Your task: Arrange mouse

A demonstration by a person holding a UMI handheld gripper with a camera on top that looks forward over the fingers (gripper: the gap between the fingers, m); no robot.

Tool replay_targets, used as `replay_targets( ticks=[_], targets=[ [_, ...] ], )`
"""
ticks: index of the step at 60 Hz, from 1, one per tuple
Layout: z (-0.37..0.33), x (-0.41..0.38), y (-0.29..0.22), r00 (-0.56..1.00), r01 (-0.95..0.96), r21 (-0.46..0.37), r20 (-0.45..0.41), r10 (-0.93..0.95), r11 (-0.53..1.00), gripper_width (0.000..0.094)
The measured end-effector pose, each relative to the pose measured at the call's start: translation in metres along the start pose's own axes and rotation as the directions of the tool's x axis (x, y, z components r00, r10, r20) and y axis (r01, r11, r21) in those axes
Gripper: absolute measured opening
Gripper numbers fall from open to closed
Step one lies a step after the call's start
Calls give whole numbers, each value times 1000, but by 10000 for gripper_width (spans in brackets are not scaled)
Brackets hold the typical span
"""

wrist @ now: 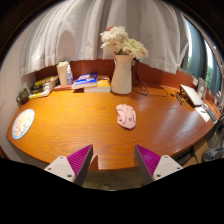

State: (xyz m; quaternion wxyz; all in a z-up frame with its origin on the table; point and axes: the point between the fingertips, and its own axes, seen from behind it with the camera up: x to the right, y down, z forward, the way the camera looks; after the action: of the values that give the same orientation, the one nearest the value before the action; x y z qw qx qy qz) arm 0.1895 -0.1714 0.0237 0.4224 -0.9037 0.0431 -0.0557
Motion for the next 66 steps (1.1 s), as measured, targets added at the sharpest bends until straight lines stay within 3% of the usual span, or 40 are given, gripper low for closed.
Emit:
replay_targets(
  ticks=[26, 29, 32, 43, 48, 58, 66],
  targets=[
    [152, 50, -80, 1000, 8, -48, 9, -8, 999, 829],
    [159, 47, -85, 1000, 8, -40, 29, -6, 999, 729],
    [164, 44, -87, 999, 1, -41, 41, 1, 999, 569],
    [167, 44, -88, 1000, 0, -40, 19, 1, 999, 470],
    [168, 45, -87, 1000, -1, -63, 11, 2, 998, 383],
    [162, 46, -97, 999, -32, -108, -37, 28, 994, 378],
    [116, 20, -168, 995, -44, 4, -84, 44, 999, 382]
  ],
)
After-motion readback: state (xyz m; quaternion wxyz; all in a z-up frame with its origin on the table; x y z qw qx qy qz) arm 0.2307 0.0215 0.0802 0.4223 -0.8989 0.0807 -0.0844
